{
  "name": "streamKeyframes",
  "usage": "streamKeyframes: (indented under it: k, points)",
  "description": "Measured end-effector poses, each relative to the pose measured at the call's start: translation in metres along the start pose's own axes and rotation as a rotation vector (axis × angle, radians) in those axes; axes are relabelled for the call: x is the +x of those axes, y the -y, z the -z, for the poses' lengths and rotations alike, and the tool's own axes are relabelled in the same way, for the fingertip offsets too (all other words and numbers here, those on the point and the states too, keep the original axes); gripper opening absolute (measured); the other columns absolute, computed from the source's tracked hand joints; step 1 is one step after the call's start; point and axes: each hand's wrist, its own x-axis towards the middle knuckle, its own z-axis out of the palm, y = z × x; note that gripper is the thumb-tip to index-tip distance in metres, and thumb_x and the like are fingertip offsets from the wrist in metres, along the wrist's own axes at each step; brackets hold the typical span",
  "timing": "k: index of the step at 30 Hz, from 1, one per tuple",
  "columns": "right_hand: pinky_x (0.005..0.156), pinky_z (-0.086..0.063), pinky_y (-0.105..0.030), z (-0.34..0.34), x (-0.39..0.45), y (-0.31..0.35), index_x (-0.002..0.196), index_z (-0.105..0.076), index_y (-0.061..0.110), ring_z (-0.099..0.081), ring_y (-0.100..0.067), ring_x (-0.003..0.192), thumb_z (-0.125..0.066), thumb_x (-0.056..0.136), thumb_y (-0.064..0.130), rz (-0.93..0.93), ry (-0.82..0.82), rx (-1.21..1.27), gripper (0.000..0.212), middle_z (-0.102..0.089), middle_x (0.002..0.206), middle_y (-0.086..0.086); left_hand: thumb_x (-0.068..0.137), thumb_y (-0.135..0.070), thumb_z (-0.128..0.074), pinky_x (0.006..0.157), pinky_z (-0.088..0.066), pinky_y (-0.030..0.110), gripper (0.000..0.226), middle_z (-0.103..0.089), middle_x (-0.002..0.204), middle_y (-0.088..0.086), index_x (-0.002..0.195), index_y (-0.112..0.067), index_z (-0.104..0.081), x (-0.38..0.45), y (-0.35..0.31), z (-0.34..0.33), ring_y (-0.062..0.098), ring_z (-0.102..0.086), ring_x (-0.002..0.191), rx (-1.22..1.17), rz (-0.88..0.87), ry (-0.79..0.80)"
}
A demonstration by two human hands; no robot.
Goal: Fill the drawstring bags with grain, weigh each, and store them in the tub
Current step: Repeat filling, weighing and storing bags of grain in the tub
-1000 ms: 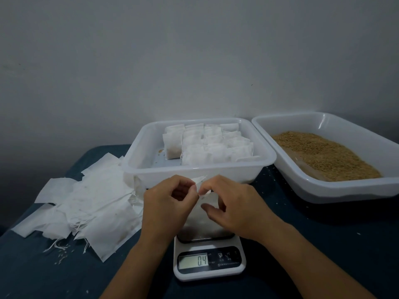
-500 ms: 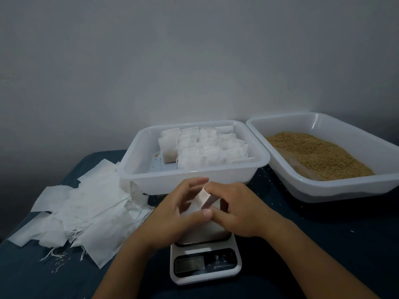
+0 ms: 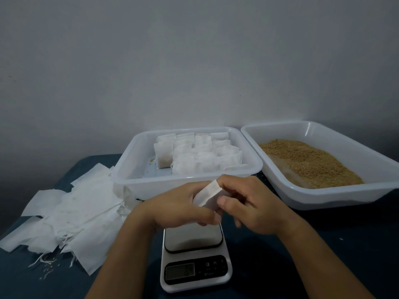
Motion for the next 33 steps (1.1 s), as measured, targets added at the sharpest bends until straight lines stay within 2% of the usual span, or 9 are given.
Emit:
streamKeyframes:
  k: [3,9,11,13,16,20,25,28,33]
  points:
    - [0.052,-0.044,-0.022,0.004,-0.001,-0.001,0.100,-0.070,0.014,-0.059,-0.013,0.052,-0.052,0.103,0.035,0.020,-0.027,-0.028,0.028,-0.067,0.072,-0.001,0.081,-0.006,-0.070,0.077,-0.049,0.033,0.021,-0.062,0.088,-0.002,0.097,-0.019,-0.067,0.009,0.010,-0.014,0.014,-0.057,0.084,-0.045,-0.003,-0.061]
    - [0.047,-0.045,-0.023,0.007,0.001,0.000,0.100,-0.074,0.022,-0.061,-0.012,0.051,-0.052,0.103,0.048,0.014,-0.140,-0.097,0.035,-0.068,0.075,0.010,0.079,-0.022,-0.076,0.075,-0.048,0.035,0.018,-0.061,0.086,-0.004,0.096,-0.025,-0.069,0.018,0.032,-0.025,0.011,-0.056,0.080,-0.131,-0.025,-0.258]
    - [0.042,-0.048,-0.028,0.015,0.003,-0.001,0.102,-0.072,0.029,-0.063,-0.015,0.049,-0.055,0.102,0.049,0.001,-0.285,-0.143,0.026,-0.073,0.086,0.012,0.077,-0.031,-0.080,0.074,-0.051,0.036,0.022,-0.064,0.084,-0.006,0.096,-0.036,-0.071,0.017,0.037,-0.027,0.012,-0.059,0.079,-0.154,-0.027,-0.370]
    - [0.048,-0.050,-0.018,0.032,0.007,-0.010,0.102,-0.068,0.036,-0.068,-0.008,0.060,-0.059,0.100,0.047,-0.069,-0.499,-0.304,0.015,-0.072,0.090,0.018,0.076,-0.041,-0.082,0.081,-0.056,0.042,0.032,-0.070,0.092,-0.005,0.106,-0.040,-0.070,0.016,0.041,-0.029,0.019,-0.067,0.084,-0.106,-0.021,-0.481]
    - [0.067,-0.048,-0.017,0.077,0.010,-0.043,0.115,-0.066,0.027,-0.065,-0.001,0.079,-0.065,0.099,0.036,-0.381,-0.676,-0.538,0.019,-0.069,0.098,0.016,0.082,-0.047,-0.079,0.084,-0.056,0.045,0.038,-0.069,0.099,-0.005,0.115,-0.034,-0.063,0.011,0.047,-0.031,0.023,-0.066,0.091,0.085,-0.036,-0.534]
    - [0.096,-0.052,-0.041,0.129,-0.004,-0.096,0.137,-0.059,0.017,-0.064,-0.029,0.114,-0.070,0.098,0.039,-0.904,-0.344,-0.767,0.046,-0.066,0.134,-0.009,0.085,-0.043,-0.078,0.066,-0.048,0.018,0.032,-0.065,0.094,-0.014,0.109,-0.036,-0.057,0.009,0.049,-0.032,0.007,-0.061,0.079,0.222,-0.046,-0.615]
    - [0.080,-0.056,-0.036,0.133,-0.010,-0.119,0.098,-0.077,0.016,-0.068,-0.021,0.083,-0.066,0.094,0.048,-1.024,-0.064,-0.886,0.034,-0.077,0.093,-0.002,0.085,-0.035,-0.081,0.064,-0.043,0.011,0.029,-0.063,0.089,-0.017,0.096,-0.037,-0.054,0.012,0.046,-0.041,0.003,-0.057,0.075,0.244,-0.083,-0.658]
    - [0.060,-0.047,-0.032,0.132,-0.006,-0.119,0.070,-0.065,0.015,-0.060,-0.020,0.064,-0.063,0.094,0.046,-1.065,0.031,-0.960,0.039,-0.065,0.065,0.002,0.085,-0.031,-0.082,0.066,-0.042,0.007,0.028,-0.063,0.088,-0.018,0.091,-0.035,-0.055,0.015,0.045,-0.047,0.000,-0.057,0.075,0.256,-0.094,-0.715]
    - [0.057,-0.043,-0.031,0.131,0.000,-0.120,0.072,-0.065,0.015,-0.060,-0.017,0.065,-0.057,0.098,0.044,-1.110,0.108,-1.033,0.040,-0.066,0.070,0.001,0.085,-0.029,-0.082,0.065,-0.042,0.010,0.024,-0.063,0.087,-0.017,0.090,-0.030,-0.059,0.018,0.048,-0.048,0.004,-0.059,0.078,0.247,-0.097,-0.762]
